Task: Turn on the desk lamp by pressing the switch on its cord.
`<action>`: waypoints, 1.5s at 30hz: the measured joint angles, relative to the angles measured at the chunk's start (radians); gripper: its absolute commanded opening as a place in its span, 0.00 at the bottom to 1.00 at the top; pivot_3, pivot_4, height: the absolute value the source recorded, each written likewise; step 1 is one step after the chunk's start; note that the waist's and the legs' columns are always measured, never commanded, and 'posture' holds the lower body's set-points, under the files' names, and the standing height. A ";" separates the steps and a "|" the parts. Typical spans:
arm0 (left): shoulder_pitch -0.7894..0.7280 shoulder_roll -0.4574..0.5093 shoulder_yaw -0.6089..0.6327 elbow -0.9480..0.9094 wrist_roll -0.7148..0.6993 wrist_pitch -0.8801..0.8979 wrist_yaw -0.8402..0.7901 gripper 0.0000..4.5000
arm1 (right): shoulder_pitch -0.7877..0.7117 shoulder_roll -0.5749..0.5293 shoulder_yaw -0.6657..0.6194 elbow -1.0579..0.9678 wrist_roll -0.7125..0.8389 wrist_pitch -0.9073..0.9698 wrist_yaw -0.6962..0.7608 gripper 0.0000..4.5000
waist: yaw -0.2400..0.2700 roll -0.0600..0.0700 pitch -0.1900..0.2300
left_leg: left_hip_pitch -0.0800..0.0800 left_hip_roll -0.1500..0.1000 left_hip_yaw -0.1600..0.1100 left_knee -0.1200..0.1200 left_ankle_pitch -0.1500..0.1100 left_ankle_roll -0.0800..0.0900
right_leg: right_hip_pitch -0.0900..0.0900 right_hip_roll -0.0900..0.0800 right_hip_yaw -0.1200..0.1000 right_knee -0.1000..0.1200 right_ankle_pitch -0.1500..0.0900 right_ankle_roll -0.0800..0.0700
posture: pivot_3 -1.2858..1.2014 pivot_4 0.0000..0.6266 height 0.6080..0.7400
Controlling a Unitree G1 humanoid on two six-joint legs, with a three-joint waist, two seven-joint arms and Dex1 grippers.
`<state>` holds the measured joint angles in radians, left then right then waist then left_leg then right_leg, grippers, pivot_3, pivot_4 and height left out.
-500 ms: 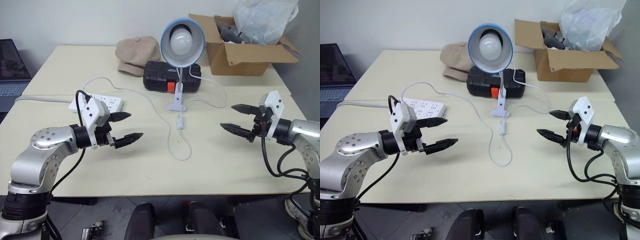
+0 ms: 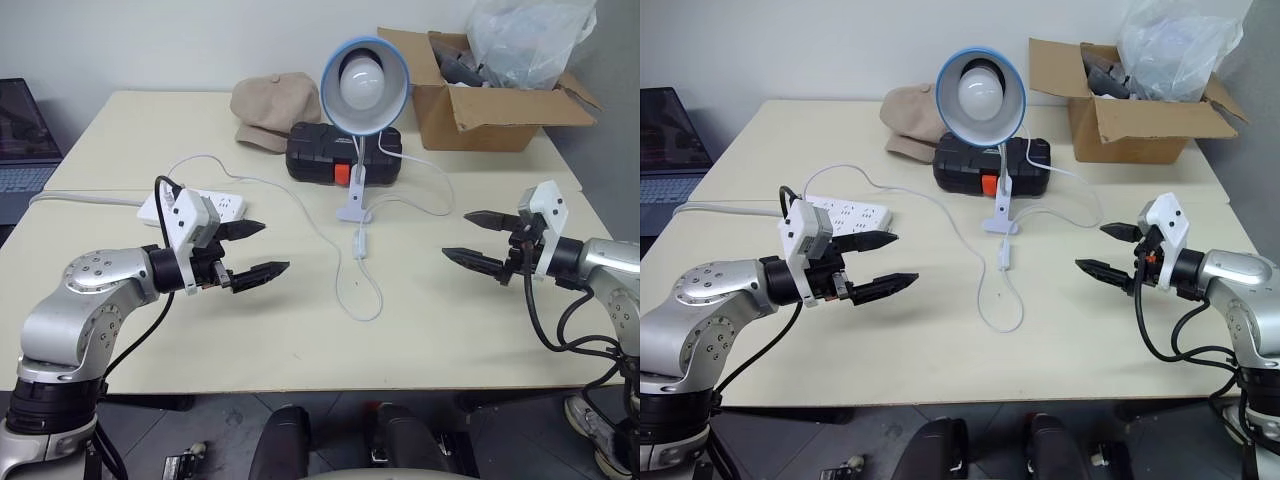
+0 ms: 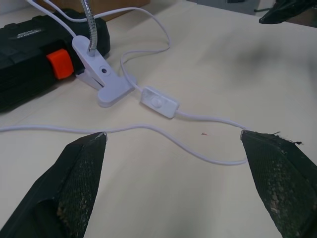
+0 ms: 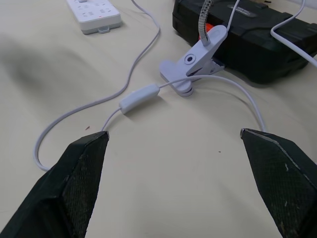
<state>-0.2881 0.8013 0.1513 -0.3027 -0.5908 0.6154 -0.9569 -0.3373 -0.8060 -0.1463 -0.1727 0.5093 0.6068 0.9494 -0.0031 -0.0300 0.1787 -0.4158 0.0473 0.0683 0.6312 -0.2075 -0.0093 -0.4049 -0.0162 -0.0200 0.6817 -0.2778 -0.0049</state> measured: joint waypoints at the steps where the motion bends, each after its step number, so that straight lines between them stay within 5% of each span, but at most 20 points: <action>1: 0.000 0.000 0.002 0.000 -0.020 0.000 -0.023 1.00 | -0.003 0.000 0.000 0.000 0.007 0.022 -0.009 0.99 | 0.000 0.000 0.000 | 0.000 0.000 0.000 0.000 0.000 0.000 | 0.000 0.000 0.000 0.000 0.000 0.000 | 0.52 0.24 1.00; 11: 0.000 0.035 -0.022 0.024 0.036 -0.062 -0.063 1.00 | -0.156 0.044 0.015 -0.005 0.105 0.301 -0.104 0.99 | -0.002 0.000 0.000 | 0.000 0.000 0.000 0.000 0.000 0.000 | 0.000 0.000 0.000 0.000 0.000 0.000 | 0.52 0.24 1.00; 25: -0.019 0.036 -0.087 0.036 0.054 -0.083 -0.123 1.00 | -0.533 0.306 0.079 0.271 0.148 0.741 -0.363 0.99 | -0.006 0.000 0.000 | -0.001 0.000 0.002 0.000 0.000 0.000 | -0.002 0.000 0.002 0.001 0.002 -0.003 | 0.52 0.24 1.00; 34: -0.033 0.028 -0.160 0.041 0.127 -0.151 -0.146 1.00 | -0.680 0.478 0.094 0.596 0.033 0.757 -0.497 0.99 | -0.008 0.000 0.000 | -0.002 0.000 0.003 0.000 0.000 0.000 | -0.003 0.001 0.003 0.000 0.003 -0.004 | 0.52 0.24 1.00; 45: -0.028 -0.003 -0.191 0.044 0.167 -0.194 -0.143 1.00 | -0.782 0.554 0.146 0.878 -0.079 0.641 -0.475 0.99 | -0.023 0.000 0.000 | -0.002 0.000 0.003 -0.001 0.000 0.001 | -0.003 0.001 0.003 0.000 0.003 -0.004 | 0.52 0.24 1.00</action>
<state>-0.3163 0.7980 -0.0396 -0.2586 -0.4234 0.4217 -1.1002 -1.1190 -0.2525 -0.0008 0.7051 0.4304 1.2477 0.4740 -0.0260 -0.0301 0.1786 -0.4181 0.0478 0.0711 0.6306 -0.2077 -0.0088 -0.4083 -0.0156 -0.0170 0.6820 -0.2748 -0.0090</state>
